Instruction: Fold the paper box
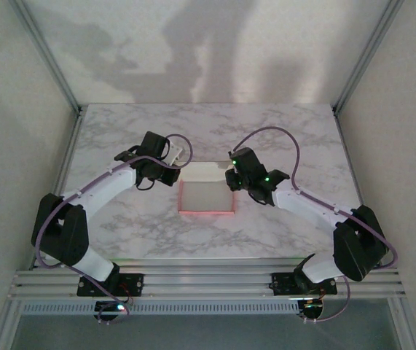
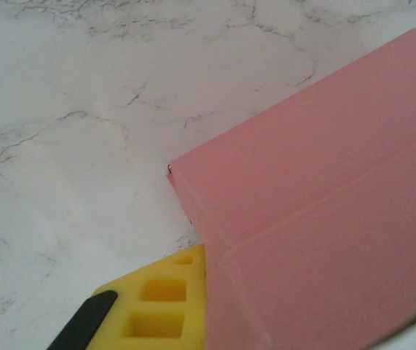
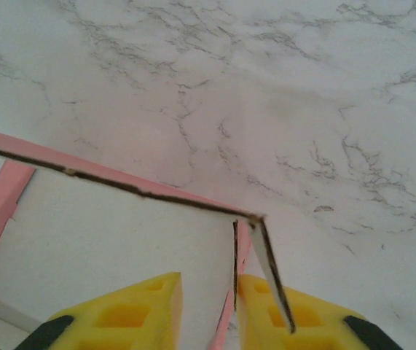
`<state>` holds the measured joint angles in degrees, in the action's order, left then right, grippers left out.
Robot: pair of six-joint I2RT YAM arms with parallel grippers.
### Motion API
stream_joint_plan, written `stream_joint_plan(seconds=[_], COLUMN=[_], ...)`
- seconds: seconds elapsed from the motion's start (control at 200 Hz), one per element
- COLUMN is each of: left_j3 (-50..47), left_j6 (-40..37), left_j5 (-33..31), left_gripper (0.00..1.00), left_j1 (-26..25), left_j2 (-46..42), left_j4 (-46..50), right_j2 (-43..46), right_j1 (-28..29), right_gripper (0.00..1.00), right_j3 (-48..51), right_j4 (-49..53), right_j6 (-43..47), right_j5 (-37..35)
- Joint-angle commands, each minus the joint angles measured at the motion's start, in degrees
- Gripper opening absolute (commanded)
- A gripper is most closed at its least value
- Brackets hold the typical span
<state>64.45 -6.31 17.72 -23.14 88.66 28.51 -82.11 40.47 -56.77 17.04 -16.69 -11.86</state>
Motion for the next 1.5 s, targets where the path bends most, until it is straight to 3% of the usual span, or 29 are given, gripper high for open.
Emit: stream_joint_plan(seconds=[0.0,0.325,0.496,0.651,0.961,1.121,1.497], left_j3=[-0.06,-0.22,-0.16,0.01,0.17,0.24,1.43], left_j6=[-1.23,-1.78,-1.87,-1.87,-1.78,-1.61,3.39], left_j5=[-1.13,-1.39,-1.53,-1.46,-1.48,-1.21,1.99], left_gripper=[0.03,0.03,0.03,0.03,0.04,0.04,0.04], left_j1=[0.27,0.2,0.2,0.2,0.18,0.2,-0.57], left_j2=[-0.79,-0.35,-0.22,0.08,0.27,0.35,0.79], left_j4=[-0.46,-0.57,-0.51,-0.4,-0.3,-0.37,-1.7], right_j2=[-0.98,-4.25,-4.14,-4.24,-6.56,-7.72,-8.76], right_j1=[-1.23,-4.74,-7.95,-9.74,-9.86,-9.62,-4.94], right_gripper=[0.27,0.3,0.4,0.41,0.31,0.21,0.07], right_j3=[-2.61,-7.07,-7.83,-8.18,-9.41,-9.6,-11.2], right_j4=[1.65,5.96,7.86,8.63,6.24,4.86,4.77], right_j6=[0.38,5.51,11.25,16.25,18.19,16.7,12.25], right_j5=[0.23,-0.03,9.48,16.29,14.86,11.78,4.37])
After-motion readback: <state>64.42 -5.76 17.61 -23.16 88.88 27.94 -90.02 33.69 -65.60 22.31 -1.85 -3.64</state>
